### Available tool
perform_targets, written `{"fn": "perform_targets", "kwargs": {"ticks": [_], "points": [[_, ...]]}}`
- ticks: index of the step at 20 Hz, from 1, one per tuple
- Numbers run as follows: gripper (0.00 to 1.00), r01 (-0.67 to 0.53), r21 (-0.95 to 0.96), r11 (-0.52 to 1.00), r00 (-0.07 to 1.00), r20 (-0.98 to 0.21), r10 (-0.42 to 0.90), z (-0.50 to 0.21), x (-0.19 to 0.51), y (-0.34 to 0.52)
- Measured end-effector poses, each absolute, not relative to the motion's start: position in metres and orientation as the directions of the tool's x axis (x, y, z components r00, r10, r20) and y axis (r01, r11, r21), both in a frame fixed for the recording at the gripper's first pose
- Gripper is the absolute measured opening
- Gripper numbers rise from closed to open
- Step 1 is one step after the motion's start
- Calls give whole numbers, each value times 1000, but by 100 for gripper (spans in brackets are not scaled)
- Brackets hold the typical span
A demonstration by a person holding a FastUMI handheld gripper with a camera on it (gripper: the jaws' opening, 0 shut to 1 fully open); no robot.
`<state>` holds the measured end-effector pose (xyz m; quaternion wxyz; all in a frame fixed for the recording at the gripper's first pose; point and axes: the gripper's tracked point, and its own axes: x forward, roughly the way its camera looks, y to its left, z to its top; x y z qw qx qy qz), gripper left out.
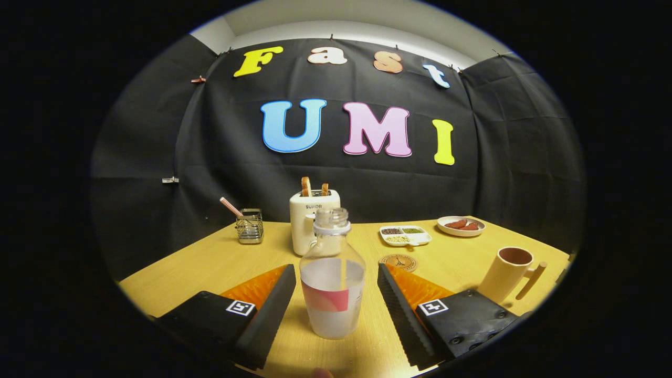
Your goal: Take the bottle from table, then pour the juice into the cup, finally place the bottle on the coaster
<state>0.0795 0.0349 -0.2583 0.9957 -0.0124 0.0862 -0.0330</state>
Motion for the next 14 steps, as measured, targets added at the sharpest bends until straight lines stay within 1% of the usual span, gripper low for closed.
{"fn": "perform_targets", "kwargs": {"ticks": [7, 9, 11, 14], "points": [[96, 42, -39, 998, 976, -212, -49, -284, 88, 41], [77, 39, -43, 998, 976, -214, -48, -284, 91, 41], [76, 27, -52, 998, 975, -219, -38, -281, 91, 43], [76, 23, -12, 1000, 982, -185, -25, -254, 87, 40]]}}
